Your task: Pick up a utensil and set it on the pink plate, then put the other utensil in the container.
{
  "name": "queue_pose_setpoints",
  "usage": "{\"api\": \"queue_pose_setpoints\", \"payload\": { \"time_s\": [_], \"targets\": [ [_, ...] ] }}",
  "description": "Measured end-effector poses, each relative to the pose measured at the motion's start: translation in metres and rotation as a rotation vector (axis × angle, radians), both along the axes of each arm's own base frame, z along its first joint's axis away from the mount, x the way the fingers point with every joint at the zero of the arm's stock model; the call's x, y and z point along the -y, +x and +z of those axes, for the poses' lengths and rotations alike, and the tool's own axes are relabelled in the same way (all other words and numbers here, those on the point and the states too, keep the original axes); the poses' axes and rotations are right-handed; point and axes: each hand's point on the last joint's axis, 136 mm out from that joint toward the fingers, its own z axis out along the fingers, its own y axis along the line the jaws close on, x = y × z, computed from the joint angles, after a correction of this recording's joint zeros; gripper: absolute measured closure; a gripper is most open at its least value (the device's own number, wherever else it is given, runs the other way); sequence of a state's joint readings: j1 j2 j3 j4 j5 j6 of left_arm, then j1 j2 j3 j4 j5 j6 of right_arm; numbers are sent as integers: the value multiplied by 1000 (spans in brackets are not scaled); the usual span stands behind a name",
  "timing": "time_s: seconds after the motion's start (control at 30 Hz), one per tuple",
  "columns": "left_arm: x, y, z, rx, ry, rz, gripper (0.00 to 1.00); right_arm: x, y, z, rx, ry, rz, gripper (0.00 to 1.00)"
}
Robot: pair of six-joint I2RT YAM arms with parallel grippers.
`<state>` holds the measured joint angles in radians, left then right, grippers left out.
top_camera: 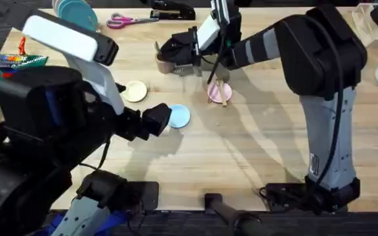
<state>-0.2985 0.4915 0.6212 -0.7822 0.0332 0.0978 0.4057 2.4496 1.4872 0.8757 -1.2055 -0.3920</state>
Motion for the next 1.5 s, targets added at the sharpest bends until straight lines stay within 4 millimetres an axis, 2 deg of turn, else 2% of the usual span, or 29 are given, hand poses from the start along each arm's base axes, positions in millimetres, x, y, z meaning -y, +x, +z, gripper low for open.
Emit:
{"api": "queue_pose_setpoints", "payload": {
  "time_s": [0.1,0.13,0.17,0.27,0.3,0.63,0.9,1.0,1.23,1.33,1.5],
  "targets": [
    [0,0,0,0,0,0,7,0,0,0,3,1,0,639],
    [0,0,0,0,0,0,7,0,0,0,3,1,1,587],
    [0,0,0,0,0,0,7,0,0,0,1,1,1,487],
    [0,0,0,0,0,0,7,-1,-1,0,2,1,2,63],
    [0,0,0,0,0,0,7,-1,-1,1,5,2,3,22],
    [0,0,0,0,0,0,7,-2,0,8,-35,18,0,5],
    [0,0,0,0,0,0,7,-2,-1,15,-238,-11,-11,5],
    [0,0,0,0,0,0,8,0,-2,31,-307,-43,-29,4],
    [0,0,0,0,0,0,8,12,0,94,-367,-86,-139,4],
    [0,0,0,0,0,0,8,23,5,102,-425,-131,-235,3],
    [0,0,0,0,0,0,8,46,4,99,-538,-234,-366,4]
  ]
}}
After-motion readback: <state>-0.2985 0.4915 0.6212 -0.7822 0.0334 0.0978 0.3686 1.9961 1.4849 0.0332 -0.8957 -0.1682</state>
